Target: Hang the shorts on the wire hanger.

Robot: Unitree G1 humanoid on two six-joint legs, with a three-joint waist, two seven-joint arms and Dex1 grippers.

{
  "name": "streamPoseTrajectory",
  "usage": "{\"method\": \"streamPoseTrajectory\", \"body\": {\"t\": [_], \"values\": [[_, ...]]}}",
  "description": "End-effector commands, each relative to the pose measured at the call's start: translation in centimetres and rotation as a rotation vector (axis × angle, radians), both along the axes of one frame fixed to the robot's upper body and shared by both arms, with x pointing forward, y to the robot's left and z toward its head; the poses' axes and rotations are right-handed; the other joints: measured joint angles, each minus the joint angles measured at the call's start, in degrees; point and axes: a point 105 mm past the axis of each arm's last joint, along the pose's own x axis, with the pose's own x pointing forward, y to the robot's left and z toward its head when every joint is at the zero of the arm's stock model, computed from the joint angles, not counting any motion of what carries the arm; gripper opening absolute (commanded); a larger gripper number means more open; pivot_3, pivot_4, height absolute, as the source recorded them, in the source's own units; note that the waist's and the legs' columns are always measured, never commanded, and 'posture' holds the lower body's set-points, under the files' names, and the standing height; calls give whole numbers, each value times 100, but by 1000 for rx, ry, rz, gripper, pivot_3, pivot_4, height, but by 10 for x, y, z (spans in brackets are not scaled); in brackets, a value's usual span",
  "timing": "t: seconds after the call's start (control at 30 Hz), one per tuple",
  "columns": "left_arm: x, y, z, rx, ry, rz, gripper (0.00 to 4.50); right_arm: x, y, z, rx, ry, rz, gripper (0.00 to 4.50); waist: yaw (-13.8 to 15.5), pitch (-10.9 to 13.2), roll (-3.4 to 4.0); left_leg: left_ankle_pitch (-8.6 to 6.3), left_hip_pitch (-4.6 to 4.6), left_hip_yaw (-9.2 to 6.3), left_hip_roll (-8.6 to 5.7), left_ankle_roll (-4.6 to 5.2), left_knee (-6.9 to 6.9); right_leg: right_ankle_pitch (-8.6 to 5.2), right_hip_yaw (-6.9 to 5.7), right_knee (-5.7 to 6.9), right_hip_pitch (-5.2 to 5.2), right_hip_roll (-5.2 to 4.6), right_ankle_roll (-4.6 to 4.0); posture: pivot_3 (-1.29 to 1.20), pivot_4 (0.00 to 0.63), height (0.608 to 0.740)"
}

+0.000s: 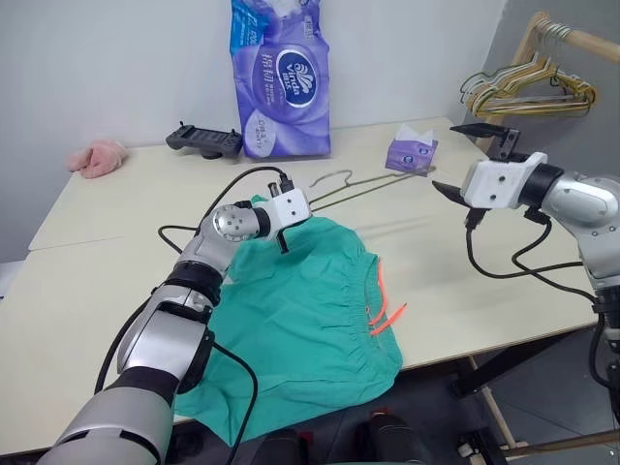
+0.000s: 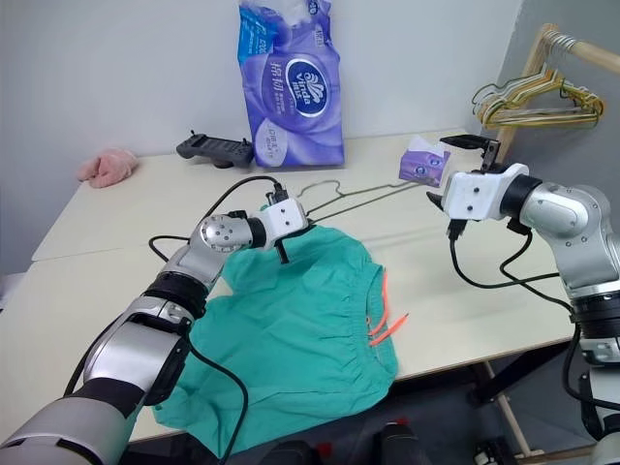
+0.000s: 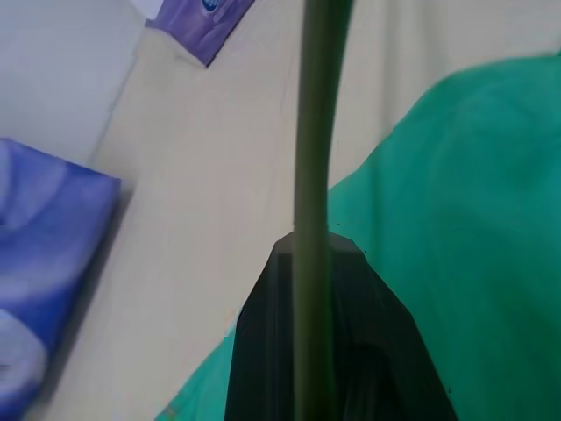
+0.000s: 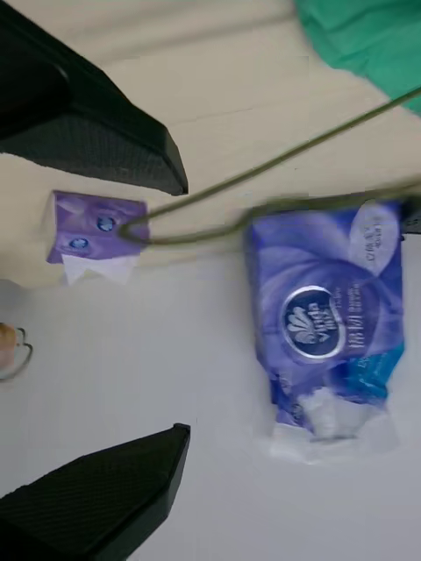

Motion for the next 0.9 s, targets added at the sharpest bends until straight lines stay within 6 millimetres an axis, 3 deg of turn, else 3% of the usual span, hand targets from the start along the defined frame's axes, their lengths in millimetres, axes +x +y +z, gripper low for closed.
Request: {"method": "streamPoseTrajectory", "body": {"t": [0.03,0.33,0.63,0.9], "values": [[1,-16,28,33,-161,-77,0,-2,8,9,-11,9,-19,4489,1,0,0,0,-1,0,-1,0,0,0,-1,0,-2,-1,0,-55,60,740],[-4,-29,30,-9,-191,-120,0,11,-6,-36,-151,111,-104,4489,0,0,-1,0,-2,3,-4,0,0,0,-3,-1,-1,3,1,-41,55,740],[-7,-33,35,14,-217,-148,0,26,0,-42,-213,95,-131,4489,0,0,-1,0,-1,0,-4,0,-1,0,-4,1,-2,5,1,-24,55,740],[-9,-27,29,64,-219,-151,0,24,-2,-34,-252,74,-136,4489,5,1,-1,0,-2,0,-8,0,0,1,-5,1,-2,6,2,-20,58,740]]}}
